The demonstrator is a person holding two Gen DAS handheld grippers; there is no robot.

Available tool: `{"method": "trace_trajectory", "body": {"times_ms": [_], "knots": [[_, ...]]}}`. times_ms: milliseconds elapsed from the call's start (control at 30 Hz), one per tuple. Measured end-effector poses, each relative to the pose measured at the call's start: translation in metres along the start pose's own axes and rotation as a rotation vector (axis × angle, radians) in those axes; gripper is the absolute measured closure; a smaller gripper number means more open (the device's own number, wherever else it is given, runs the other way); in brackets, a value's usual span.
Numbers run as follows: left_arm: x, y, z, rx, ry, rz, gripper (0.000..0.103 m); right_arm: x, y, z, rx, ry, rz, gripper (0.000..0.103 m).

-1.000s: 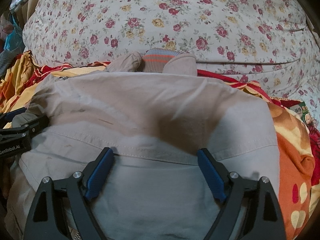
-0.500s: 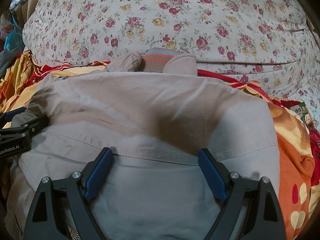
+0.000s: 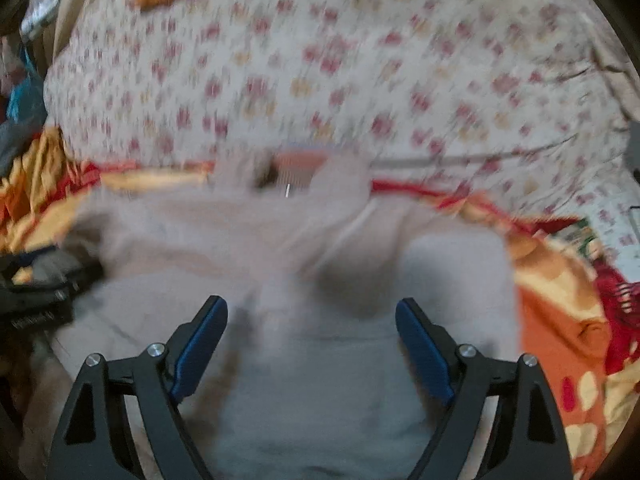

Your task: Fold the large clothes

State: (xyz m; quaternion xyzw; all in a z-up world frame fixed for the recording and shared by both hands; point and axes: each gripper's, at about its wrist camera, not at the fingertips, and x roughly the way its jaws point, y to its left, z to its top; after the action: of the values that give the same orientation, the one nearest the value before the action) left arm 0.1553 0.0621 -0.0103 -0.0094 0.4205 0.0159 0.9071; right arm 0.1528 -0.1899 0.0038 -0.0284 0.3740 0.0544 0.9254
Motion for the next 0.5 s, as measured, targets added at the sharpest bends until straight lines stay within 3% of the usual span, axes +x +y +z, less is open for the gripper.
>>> {"method": "trace_trajectory", "body": {"times_ms": [200, 367, 500], "knots": [[-0.035, 0.016, -0.011, -0.057, -0.066, -0.035, 0.020, -0.079, -0.021, -0.004, 0.008, -0.135, -0.012, 0.014], [-0.081, 0.035, -0.025, -0.082, -0.145, -0.041, 0.020, -0.131, -0.043, -0.038, -0.038, -0.130, -0.034, 0.014], [-0.112, 0.059, -0.047, -0.163, -0.166, -0.058, 0.020, -0.173, -0.071, -0.083, -0.026, -0.109, -0.093, 0.014]]}}
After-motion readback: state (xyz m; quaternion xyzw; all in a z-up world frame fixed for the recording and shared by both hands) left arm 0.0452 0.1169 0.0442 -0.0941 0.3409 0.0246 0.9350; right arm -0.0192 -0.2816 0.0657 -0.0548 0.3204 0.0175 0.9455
